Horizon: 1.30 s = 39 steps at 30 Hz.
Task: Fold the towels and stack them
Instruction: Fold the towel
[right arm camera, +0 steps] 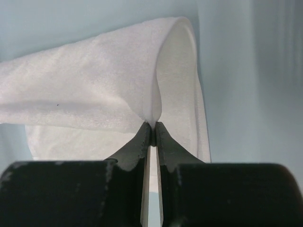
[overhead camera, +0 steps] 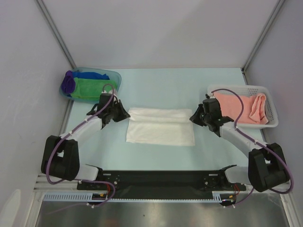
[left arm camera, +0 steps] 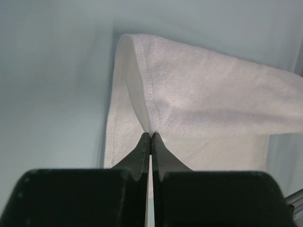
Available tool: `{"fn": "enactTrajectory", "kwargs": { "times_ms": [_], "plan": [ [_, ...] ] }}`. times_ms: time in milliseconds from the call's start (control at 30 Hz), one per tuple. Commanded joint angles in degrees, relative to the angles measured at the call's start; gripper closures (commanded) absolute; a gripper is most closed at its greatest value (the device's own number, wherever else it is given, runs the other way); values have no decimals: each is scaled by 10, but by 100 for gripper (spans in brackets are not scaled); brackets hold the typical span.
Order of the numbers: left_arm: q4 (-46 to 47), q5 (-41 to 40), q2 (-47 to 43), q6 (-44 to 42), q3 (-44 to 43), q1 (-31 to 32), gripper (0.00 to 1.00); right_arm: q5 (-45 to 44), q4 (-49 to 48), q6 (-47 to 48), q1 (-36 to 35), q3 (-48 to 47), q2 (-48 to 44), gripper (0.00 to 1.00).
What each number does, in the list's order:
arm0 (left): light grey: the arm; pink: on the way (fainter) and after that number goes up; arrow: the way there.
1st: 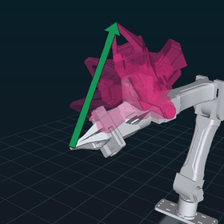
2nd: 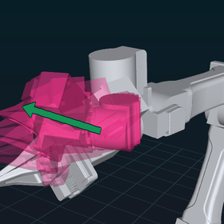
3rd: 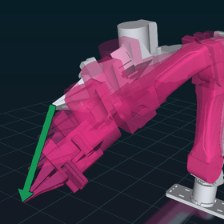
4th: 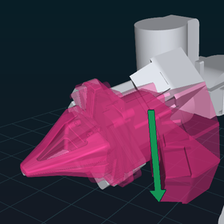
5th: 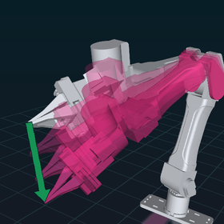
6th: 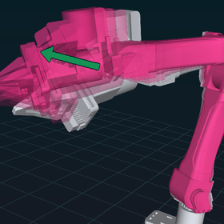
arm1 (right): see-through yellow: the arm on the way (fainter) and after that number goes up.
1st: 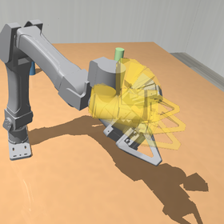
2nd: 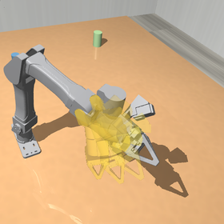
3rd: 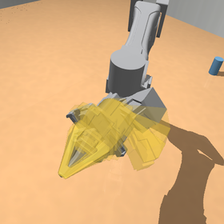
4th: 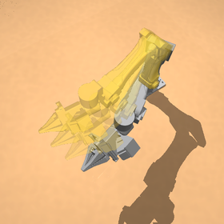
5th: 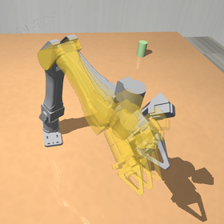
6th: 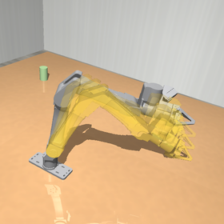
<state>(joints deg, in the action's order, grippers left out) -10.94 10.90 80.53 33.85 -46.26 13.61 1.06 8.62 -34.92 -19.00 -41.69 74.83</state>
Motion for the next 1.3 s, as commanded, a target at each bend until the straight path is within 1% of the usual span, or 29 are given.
{"fn": "enactTrajectory", "kwargs": {
  "times_ms": [0, 233, 367, 700, 833, 1000, 1267],
  "plan": [
    [-15, 23, -35, -20, -9, -6, 100, 22, 15, -1, -2, 17, -33, 100],
    [-6, 44, -78, -19, 49, -6, 100, 30, 50, -10, -4, 51, -96, 100],
    [2, 65, -94, -16, 70, -6, 100, 30, 87, -13, -15, 57, -131, 100],
    [15, 87, -127, -2, 125, -5, 99, 23, 134, -34, -31, 95, -204, 100],
    [12, 87, -143, -2, 134, -5, 100, 22, 151, -38, -33, 102, -230, 100],
    [2, 91, -162, 0, 139, -6, 100, 19, 162, -43, -36, 105, -240, 100],
    [-22, 85, -187, -4, 125, -6, 100, 12, 178, -44, -38, 92, -254, 100]
  ]
}}
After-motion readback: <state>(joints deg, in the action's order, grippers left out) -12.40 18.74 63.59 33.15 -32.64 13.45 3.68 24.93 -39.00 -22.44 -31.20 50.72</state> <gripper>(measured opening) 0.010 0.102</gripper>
